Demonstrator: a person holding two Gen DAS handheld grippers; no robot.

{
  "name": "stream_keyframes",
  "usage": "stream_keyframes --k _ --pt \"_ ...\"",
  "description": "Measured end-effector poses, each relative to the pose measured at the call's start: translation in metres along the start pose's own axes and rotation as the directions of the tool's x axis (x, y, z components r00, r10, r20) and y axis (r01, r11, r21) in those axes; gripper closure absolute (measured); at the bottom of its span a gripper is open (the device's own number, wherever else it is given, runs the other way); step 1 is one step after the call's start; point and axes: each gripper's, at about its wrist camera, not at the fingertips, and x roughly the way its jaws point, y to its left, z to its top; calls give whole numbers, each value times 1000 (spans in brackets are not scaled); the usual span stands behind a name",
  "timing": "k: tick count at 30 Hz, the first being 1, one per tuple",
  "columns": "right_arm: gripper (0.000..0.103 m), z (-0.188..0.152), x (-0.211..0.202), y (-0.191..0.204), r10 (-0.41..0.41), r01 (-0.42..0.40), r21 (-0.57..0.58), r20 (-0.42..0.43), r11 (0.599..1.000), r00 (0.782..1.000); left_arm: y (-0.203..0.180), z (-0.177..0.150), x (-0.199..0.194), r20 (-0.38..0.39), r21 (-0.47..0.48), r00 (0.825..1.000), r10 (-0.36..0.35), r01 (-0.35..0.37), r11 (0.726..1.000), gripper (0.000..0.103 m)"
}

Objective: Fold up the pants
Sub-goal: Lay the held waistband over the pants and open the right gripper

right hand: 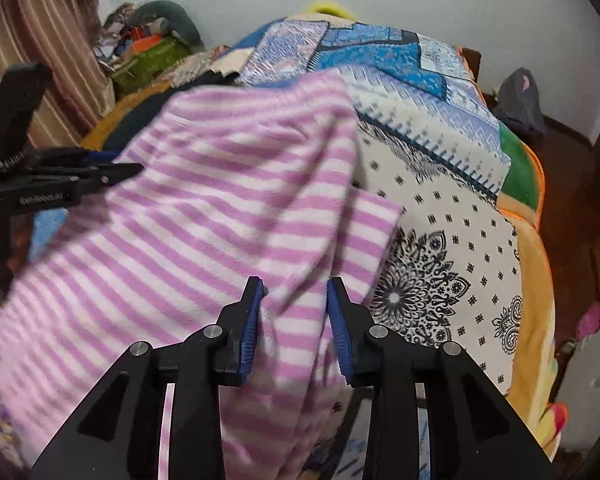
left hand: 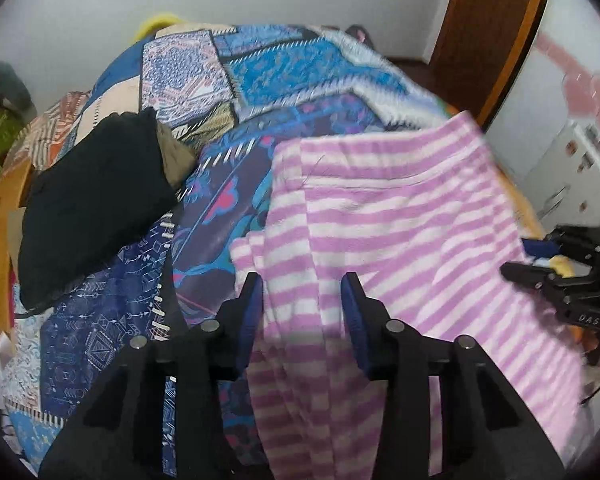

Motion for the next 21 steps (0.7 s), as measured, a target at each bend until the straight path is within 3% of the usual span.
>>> stream_keyframes --k 5,9,11,12,17,21 --pt "70 -8 -5 -16 -51 51 10 15 999 999 15 -7 2 -6 -8 999 37 -37 999 60" --pt "72 -13 -29 -34 -185 183 65 28 981 982 26 -8 -18 9 -40 996 93 -93 995 61" --pt "72 -17 -44 -34 -140 137 87 30 987 990 27 -10 -39 44 -55 985 168 -166 985 62" --pt "72 -18 -53 -30 -115 111 85 41 990 993 27 -11 -47 55 -57 984 168 -165 985 62" --pt "72 -21 -82 21 -34 37 -29 103 999 994 -2 -29 -99 109 -28 992 57 -54 998 62" --pt "72 -29 -76 64 107 -102 -82 68 991 992 -39 -55 -118 99 42 995 -23 19 999 62"
